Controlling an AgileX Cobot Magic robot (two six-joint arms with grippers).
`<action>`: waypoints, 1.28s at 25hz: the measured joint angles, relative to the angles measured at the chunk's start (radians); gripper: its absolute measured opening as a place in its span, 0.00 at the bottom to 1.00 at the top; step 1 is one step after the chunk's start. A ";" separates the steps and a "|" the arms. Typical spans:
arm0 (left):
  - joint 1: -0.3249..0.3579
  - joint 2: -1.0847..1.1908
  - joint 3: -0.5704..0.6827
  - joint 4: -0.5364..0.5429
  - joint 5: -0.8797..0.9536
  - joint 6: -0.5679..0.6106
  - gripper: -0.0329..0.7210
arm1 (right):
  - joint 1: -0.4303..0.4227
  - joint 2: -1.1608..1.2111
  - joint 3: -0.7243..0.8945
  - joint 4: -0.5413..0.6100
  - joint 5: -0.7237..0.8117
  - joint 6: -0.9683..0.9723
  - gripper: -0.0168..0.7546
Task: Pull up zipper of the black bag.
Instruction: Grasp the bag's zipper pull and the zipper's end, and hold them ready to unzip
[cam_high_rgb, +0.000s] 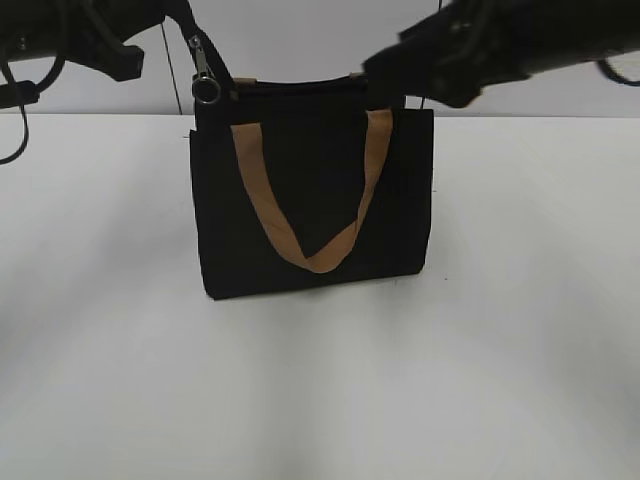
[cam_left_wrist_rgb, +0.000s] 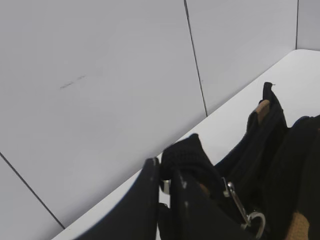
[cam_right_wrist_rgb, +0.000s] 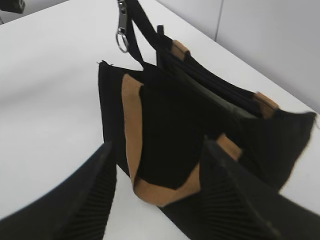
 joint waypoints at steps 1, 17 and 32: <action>0.000 0.000 0.000 0.000 0.000 0.000 0.07 | 0.032 0.039 -0.032 0.001 -0.013 -0.001 0.55; 0.000 0.000 0.000 -0.001 0.000 0.000 0.07 | 0.258 0.503 -0.414 0.006 -0.101 -0.073 0.55; 0.000 0.000 0.000 -0.001 -0.001 0.000 0.07 | 0.275 0.569 -0.458 0.013 -0.174 -0.069 0.46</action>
